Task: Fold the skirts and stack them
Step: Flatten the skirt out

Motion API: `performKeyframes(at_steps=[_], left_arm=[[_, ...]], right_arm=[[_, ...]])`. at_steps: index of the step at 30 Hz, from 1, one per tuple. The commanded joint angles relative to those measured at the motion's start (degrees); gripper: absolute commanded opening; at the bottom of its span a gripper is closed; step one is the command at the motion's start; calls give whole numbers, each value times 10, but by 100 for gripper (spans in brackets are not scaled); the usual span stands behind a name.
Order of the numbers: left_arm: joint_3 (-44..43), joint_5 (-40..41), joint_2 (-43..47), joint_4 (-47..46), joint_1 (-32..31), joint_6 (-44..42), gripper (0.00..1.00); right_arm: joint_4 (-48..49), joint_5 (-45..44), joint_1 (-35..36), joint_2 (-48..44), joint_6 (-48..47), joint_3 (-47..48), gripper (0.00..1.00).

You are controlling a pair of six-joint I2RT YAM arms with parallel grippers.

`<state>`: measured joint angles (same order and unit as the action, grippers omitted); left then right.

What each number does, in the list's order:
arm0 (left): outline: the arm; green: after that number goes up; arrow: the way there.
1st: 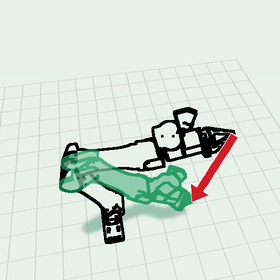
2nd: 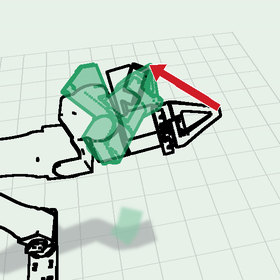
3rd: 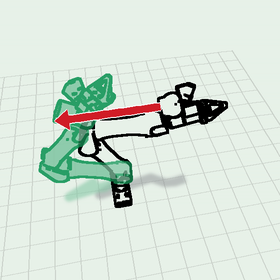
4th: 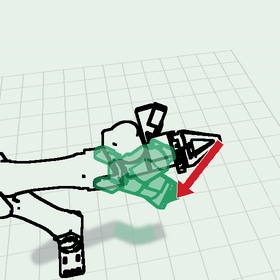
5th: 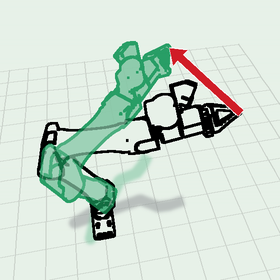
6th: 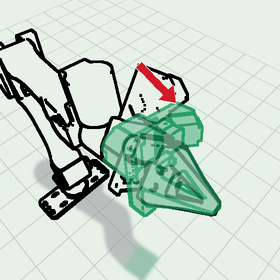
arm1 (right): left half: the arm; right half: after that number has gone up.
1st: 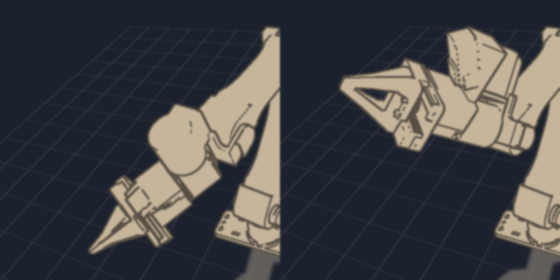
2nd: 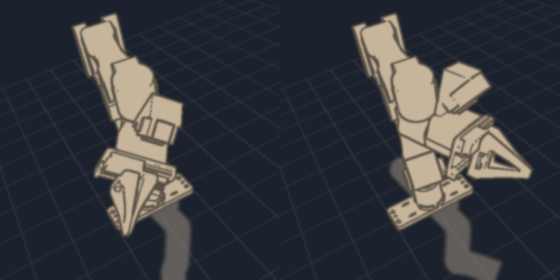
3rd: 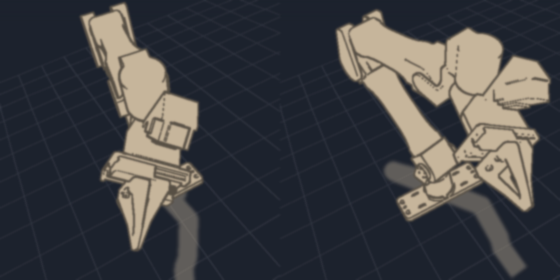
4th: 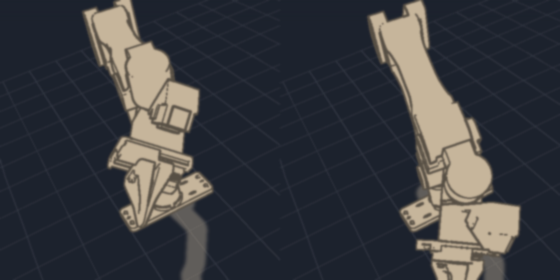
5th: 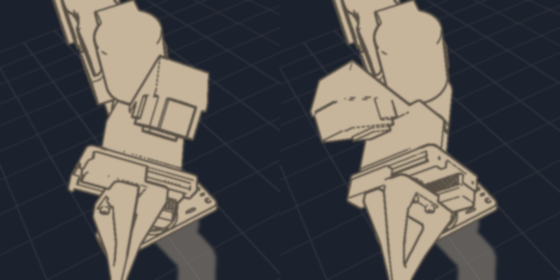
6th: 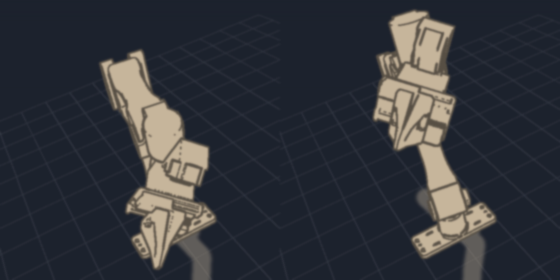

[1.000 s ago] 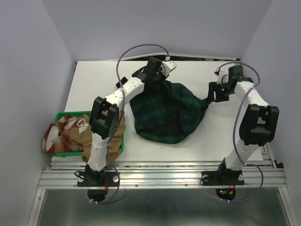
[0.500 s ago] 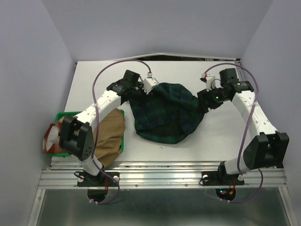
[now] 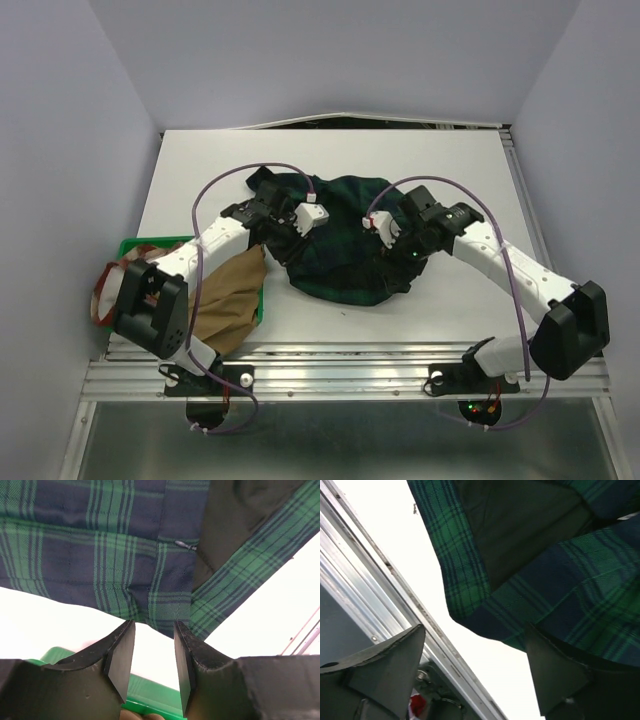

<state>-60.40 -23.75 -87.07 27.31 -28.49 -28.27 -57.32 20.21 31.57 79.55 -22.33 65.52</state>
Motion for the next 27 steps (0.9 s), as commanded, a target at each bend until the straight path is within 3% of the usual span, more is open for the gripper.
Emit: performKeyframes(at_steps=[1,8,15,20,27], left_arm=[[1,-38,44,-1,0,-18,47],[27,-59,83,-37,0,-48,45],[74,-78,138,-40,4,-186,45],[80,-52,146,-34,5,-266,45],[80,-43,119,-42,5,-275,45]], right_arm=[[-4,-18,3,-40,-71,25,87],[34,-61,3,-98,-211,-35,94],[129,-46,3,-155,-316,-139,92],[177,-12,3,-153,-335,-180,84],[266,-28,3,-150,-321,-218,63]])
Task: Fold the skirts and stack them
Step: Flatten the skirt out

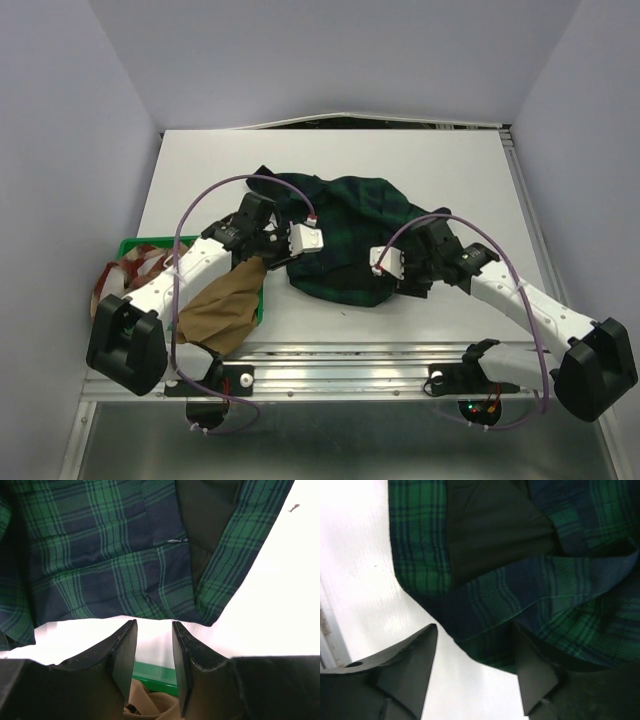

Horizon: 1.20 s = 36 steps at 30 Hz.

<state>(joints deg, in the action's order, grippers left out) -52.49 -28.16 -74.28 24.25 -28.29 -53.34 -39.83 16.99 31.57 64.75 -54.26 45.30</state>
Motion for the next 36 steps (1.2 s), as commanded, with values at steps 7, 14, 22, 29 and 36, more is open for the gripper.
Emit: performKeyframes(at_steps=[7,14,22,29,36], left_arm=[[7,-4,-11,-30,4,-13,45],[-2,-6,-23,-49,3,7,45],[-14,9,-26,-43,3,-9,48],[-31,56,-68,-38,-62,16,66],[-70,132,-154,-95,-131,93,66]], right_arm=[[79,15,3,-29,11,7,73],[56,23,21,5,12,0,67],[96,15,33,15,143,19,1],[67,18,28,-24,159,14,1],[79,12,28,-39,178,-1,1]])
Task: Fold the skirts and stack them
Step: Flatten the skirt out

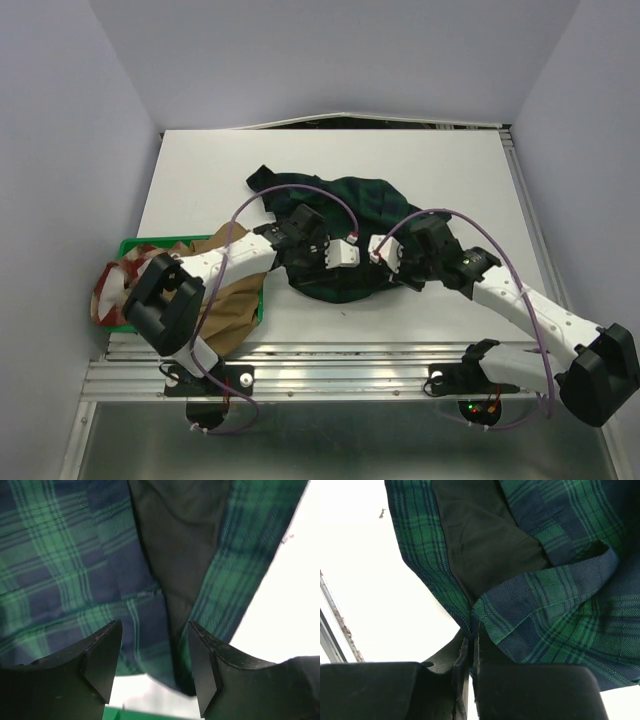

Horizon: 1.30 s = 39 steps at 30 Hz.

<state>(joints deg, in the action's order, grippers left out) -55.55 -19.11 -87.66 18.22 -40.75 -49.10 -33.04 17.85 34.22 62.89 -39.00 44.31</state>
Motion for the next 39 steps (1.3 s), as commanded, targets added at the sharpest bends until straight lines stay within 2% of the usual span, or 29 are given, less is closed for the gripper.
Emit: performKeyframes(at_steps=[1,10,17,21,24,25,26,30,32,33,34,39], left_arm=[[-53,39,-30,-40,-8,62,66],[-74,31,-88,-81,-31,126,66],[-73,25,-106,-85,-35,132,65],[-66,53,-111,-108,-35,139,63],[-70,93,-131,-120,-35,153,53],[-69,102,-132,-123,-35,163,45],[-68,113,-130,-131,-34,167,42],[-62,117,-96,-137,-14,182,23],[-67,111,-73,-121,-1,183,5],[-69,109,-65,-115,2,183,5],[-70,109,-55,-107,8,184,0],[-97,91,18,-67,55,185,0]], right_arm=[[14,4,1,-25,36,4,1],[18,11,1,-46,65,-12,1],[25,6,1,-53,69,-22,1],[26,5,1,-55,71,-22,1],[25,-1,1,-58,72,-26,1],[25,-6,1,-58,75,-28,1],[25,-9,1,-59,76,-30,1],[25,-16,-4,-62,81,-39,1],[25,-22,-17,-63,83,-40,1],[25,-22,-17,-65,83,-40,1],[24,-31,-26,-67,83,-40,1],[21,-69,-62,-102,82,-39,1]])
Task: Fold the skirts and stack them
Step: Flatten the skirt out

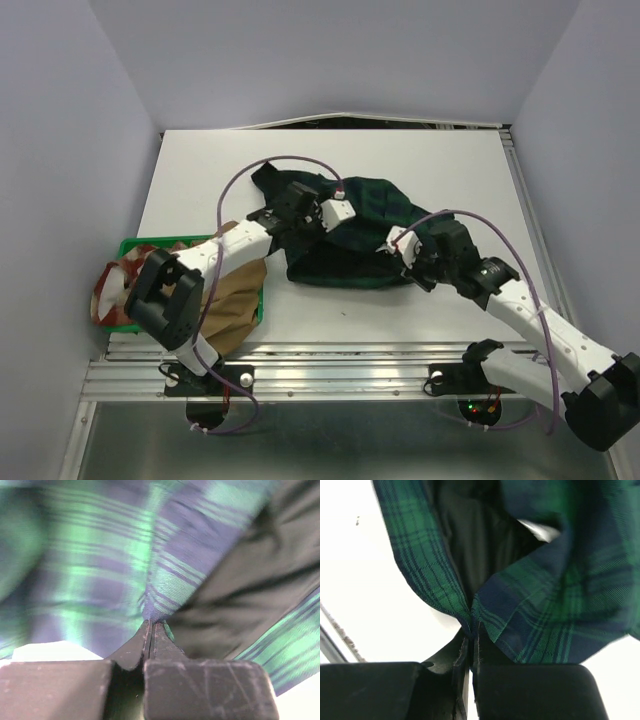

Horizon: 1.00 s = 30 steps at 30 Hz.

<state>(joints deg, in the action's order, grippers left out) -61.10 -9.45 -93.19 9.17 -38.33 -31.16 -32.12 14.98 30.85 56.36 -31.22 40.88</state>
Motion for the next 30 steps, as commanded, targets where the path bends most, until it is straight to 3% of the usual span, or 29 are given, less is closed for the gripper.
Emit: performKeyframes(at_steps=[1,7,14,18,21,22,23,30], left_arm=[[-63,-12,82,31,54,7,0],[-125,-43,110,95,128,-31,0],[-100,-105,86,154,132,-71,0],[-80,-154,65,177,131,-112,3],[-75,-202,70,178,128,-115,45],[-75,-214,76,179,128,-116,80],[-70,-231,82,175,128,-116,94],[41,-238,180,110,128,-184,99]], right_arm=[[13,-50,-37,-51,3,-4,1],[12,-50,-161,-76,-48,13,1],[16,26,-341,-20,-107,43,1],[14,91,-398,51,-106,77,1],[7,130,-398,63,-106,80,1],[0,157,-398,67,-106,80,1],[-6,167,-398,68,-108,80,1],[-13,181,-403,83,-118,64,1]])
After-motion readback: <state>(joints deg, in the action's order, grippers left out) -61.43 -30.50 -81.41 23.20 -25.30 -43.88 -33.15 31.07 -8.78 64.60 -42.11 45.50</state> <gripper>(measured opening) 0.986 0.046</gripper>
